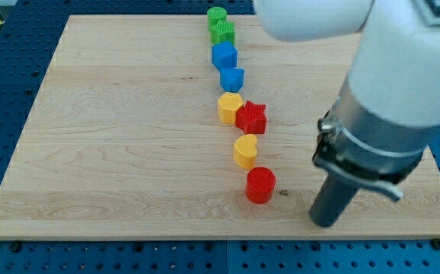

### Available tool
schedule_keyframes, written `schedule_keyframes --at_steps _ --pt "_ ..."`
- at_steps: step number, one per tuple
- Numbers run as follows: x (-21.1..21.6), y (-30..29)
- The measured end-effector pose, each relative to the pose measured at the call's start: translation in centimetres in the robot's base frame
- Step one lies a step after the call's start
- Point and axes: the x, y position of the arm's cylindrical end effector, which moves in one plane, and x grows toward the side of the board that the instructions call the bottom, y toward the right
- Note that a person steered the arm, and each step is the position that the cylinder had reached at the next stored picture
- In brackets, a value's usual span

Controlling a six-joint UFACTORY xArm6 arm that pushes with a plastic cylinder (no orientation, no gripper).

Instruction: Adjust the red blocks and yellow blocks

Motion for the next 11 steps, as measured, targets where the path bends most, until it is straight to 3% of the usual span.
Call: schedule_keyframes --at_steps 2,5,11 --pt "-11.3 0.4" --pt "-16.3 -3.1" --pt "-14.4 -6.7"
